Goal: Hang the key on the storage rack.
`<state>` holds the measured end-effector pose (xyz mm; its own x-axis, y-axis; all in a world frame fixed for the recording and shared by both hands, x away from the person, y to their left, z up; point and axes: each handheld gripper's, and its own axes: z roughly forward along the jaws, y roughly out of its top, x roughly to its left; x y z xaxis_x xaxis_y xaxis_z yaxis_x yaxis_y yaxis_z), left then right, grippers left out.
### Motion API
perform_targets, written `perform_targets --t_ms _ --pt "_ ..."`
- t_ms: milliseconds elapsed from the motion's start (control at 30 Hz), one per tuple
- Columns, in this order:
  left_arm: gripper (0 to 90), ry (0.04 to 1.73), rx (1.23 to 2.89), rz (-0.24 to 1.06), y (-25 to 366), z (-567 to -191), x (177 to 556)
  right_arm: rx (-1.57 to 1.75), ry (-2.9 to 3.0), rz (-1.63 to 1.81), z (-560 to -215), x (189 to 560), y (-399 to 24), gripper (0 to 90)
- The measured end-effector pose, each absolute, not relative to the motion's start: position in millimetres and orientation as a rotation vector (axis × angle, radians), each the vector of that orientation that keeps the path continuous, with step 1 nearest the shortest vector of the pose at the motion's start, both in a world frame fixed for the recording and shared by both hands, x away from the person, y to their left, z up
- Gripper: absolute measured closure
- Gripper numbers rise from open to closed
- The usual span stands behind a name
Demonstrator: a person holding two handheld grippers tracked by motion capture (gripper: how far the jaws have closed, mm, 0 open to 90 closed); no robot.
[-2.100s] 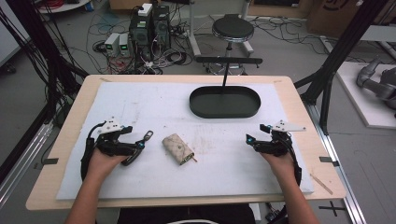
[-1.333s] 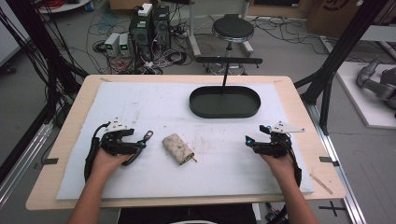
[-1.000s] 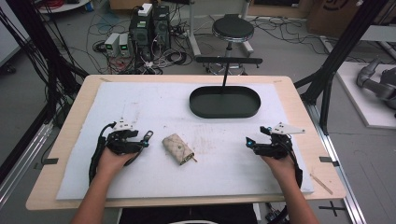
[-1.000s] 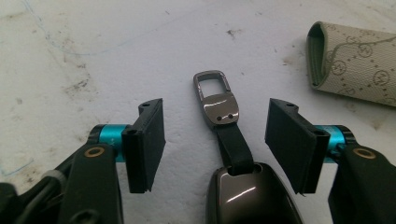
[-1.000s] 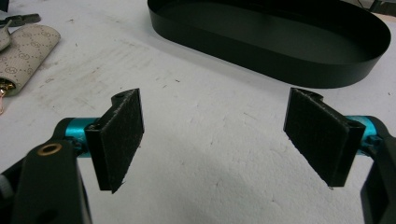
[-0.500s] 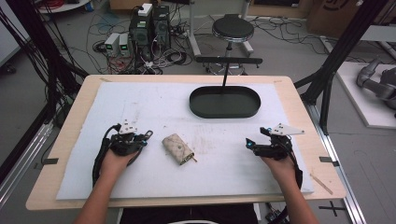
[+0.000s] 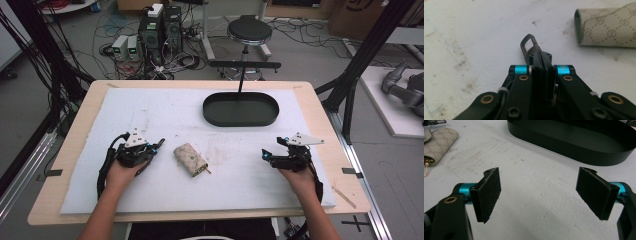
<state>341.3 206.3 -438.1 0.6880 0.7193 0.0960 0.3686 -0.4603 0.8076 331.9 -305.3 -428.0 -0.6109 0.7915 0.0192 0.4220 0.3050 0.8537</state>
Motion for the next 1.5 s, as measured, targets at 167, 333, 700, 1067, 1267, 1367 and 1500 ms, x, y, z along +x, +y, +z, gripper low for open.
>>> perform_targets --t_ms 167,333,700,1067,1267,1367,1500 --pt "88.0 0.824 2.007 0.549 211 -428 339 1.087 2.172 1.231 -428 332 -305 20.5" --pt "88.0 0.807 1.948 0.532 209 -418 340 1.086 2.169 1.238 -428 332 -305 20.6" --pt "88.0 0.747 1.873 0.541 187 -381 364 1.081 2.171 1.249 -428 333 -303 20.6" --pt "87.9 0.682 1.864 0.568 156 -341 394 1.079 2.175 1.25 -428 333 -303 20.6" --pt "87.9 0.658 1.874 0.547 135 -324 416 1.085 2.173 1.257 -428 333 -303 20.5" --pt "87.9 0.657 1.88 0.546 125 -319 428 1.084 2.171 1.257 -428 333 -304 20.6" --pt "87.9 0.645 1.889 0.552 111 -311 442 1.089 2.173 1.257 -428 334 -304 20.5"
